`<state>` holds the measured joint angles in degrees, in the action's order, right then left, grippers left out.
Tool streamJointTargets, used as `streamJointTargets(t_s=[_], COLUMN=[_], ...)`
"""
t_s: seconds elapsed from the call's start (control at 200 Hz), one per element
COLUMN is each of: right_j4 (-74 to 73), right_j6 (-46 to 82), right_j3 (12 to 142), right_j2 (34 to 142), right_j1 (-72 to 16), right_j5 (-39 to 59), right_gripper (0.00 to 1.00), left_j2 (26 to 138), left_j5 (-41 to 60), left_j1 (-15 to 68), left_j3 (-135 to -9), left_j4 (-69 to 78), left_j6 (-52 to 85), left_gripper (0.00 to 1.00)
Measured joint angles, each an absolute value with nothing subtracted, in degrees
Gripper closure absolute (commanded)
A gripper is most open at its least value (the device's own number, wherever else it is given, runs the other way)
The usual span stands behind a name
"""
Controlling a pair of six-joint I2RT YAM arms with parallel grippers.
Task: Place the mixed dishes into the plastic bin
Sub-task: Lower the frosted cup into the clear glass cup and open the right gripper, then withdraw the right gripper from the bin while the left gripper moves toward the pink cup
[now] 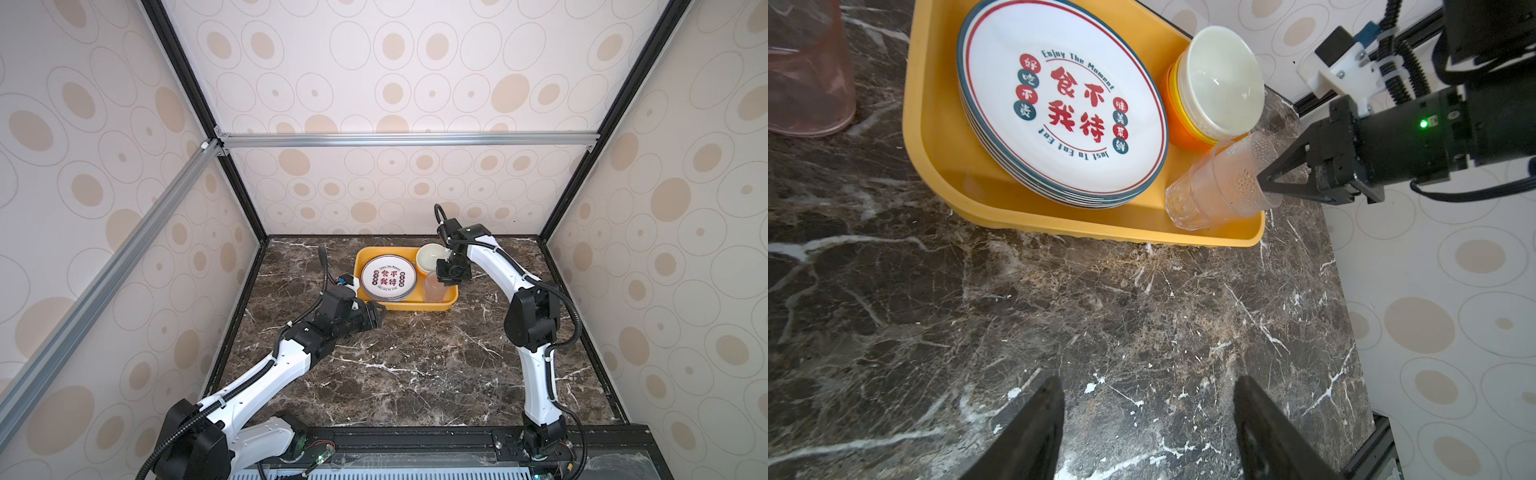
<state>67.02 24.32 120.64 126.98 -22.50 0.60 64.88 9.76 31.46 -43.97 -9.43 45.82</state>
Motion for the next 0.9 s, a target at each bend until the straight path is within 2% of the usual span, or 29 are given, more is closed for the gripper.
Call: streamJointTargets(t_s=[0.29,0.605,0.9], right_j4=[67.68,68.16,68.45], right_j6=[24.08,23.92,23.92], right_j3=[123.02,123.48,123.55], right_j2=[128.49,128.84,128.84], right_j1=[-23.42,-23.73,-23.86], right_j5=[-0.91,-1.89,-2.57], right_gripper=[0.92,0.80,0.75], left_j2=[64.16,64.16,64.05], left_j5=[9.87,9.91,9.85], left_j1=[31.16,30.81,30.52], left_j3=[-43.29,-43.09,-43.09], left_j4=[-9.47,-9.50,-9.50], left_j6=[45.89,46.06,46.13], left_gripper=[0.35,0.35,0.35])
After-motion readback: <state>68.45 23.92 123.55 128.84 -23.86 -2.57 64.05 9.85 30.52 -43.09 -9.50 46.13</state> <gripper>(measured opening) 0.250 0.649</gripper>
